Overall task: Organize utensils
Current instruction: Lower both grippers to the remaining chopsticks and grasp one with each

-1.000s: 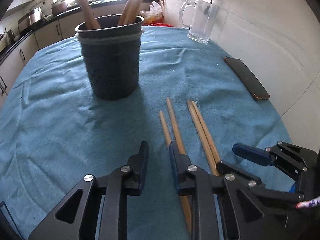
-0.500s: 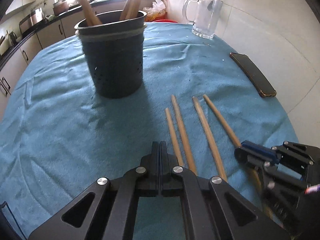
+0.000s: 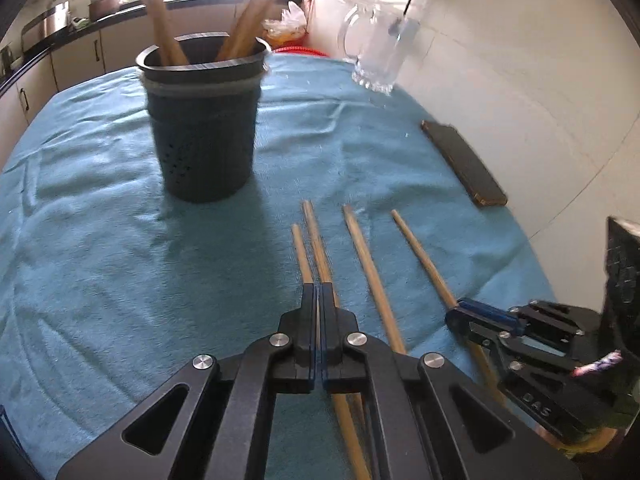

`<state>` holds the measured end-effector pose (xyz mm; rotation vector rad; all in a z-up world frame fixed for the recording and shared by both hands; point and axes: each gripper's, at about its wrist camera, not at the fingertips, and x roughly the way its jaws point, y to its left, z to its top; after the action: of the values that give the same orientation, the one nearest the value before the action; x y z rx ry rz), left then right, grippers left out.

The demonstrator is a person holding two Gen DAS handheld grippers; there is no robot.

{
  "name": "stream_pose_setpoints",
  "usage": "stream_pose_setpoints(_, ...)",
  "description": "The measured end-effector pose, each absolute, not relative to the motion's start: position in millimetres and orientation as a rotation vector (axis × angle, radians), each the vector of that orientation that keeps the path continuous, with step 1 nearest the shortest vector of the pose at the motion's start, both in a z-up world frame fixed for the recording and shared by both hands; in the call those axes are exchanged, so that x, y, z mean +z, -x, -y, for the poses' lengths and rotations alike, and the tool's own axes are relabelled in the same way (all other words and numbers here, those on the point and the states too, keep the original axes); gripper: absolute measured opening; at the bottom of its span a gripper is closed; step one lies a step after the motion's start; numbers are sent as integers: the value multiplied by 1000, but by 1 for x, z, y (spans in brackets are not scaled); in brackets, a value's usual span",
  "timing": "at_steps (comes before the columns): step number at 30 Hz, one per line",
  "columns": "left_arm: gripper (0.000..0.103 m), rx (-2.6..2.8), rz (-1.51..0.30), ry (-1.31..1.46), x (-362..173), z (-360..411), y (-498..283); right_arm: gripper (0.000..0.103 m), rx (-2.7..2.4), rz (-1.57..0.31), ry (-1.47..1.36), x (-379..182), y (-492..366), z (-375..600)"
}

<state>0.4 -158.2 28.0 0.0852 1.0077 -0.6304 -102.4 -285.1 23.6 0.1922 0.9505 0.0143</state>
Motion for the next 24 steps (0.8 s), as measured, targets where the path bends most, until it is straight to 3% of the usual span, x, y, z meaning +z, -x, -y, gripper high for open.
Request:
stream_pose_setpoints(4, 6, -618, -1016, -108, 20, 164, -3, 10, 21, -939, -209, 23, 104, 289)
stream_pose_setpoints(24, 7, -572, -1047, -102, 16, 183, -30, 9, -10, -995, -230, 27, 70, 290)
